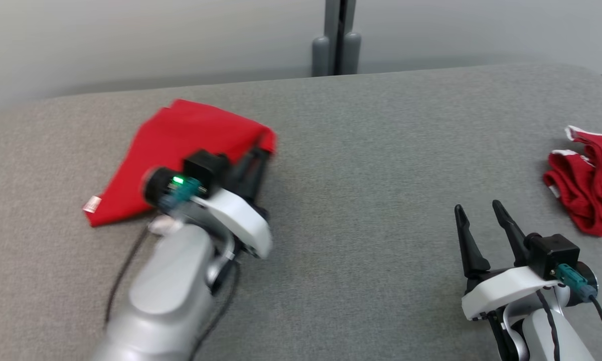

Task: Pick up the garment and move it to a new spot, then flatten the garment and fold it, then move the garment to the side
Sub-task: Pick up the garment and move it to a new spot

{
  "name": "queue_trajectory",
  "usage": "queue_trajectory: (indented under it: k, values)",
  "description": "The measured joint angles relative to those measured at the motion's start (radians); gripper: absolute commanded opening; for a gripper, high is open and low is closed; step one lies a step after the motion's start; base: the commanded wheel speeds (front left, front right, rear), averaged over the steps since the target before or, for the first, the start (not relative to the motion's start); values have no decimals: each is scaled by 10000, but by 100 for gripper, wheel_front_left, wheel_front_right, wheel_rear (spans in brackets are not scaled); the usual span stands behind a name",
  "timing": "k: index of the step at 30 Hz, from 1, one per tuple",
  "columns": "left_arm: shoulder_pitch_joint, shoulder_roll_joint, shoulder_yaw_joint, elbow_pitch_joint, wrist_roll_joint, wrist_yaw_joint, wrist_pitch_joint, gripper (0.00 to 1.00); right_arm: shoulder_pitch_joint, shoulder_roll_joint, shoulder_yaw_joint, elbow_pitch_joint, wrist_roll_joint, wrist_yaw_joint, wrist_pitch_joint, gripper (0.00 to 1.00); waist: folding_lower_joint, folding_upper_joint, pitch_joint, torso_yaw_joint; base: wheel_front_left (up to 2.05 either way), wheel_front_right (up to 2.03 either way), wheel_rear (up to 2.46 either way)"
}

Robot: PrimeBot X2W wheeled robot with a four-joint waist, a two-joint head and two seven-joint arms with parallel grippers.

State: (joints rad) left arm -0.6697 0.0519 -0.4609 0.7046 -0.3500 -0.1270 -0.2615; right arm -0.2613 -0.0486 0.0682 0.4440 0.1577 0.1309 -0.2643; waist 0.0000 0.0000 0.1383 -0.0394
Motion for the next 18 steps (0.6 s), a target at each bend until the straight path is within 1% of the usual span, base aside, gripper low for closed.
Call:
queue_trajectory:
  k: [2,3,8,11,14,15,16,17,18]
  values:
    - [225,-17,-1024,-422,-698,10,0,0,37,4,75,33,23,0,-2,100,0,0,-81,-161,0,0,0]
    - [282,-25,-1488,-656,-1003,84,-2,0,57,2,84,58,46,0,-2,100,0,0,-115,-232,0,0,0]
    - [294,-42,-3693,-1685,-2100,702,-2,0,110,2,102,123,105,0,-2,100,0,0,-224,-461,0,0,0]
    - [188,-44,-4358,-2196,-2602,1168,-2,0,151,4,96,142,111,0,-2,100,0,0,-255,-504,0,0,0]
    - [-68,-50,-4428,-2163,-2679,1705,-2,0,164,2,84,153,163,0,-2,100,0,0,-257,-511,0,0,0]
    - [-116,-50,-4339,-2059,-2671,1835,-2,13,164,2,65,151,188,0,-2,100,0,0,-255,-501,0,0,0]
    - [-123,-48,-4186,-1935,-2635,1939,-2,53,164,2,50,153,198,0,-2,100,0,0,-264,-484,0,0,0]
    - [-119,-42,-4015,-1766,-2560,1994,-2,97,163,2,36,144,199,0,-2,100,0,0,-278,-464,0,0,0]
    - [-110,-33,-3791,-1595,-2452,2033,-2,100,162,2,21,138,211,0,0,100,1,0,-294,-439,0,0,0]
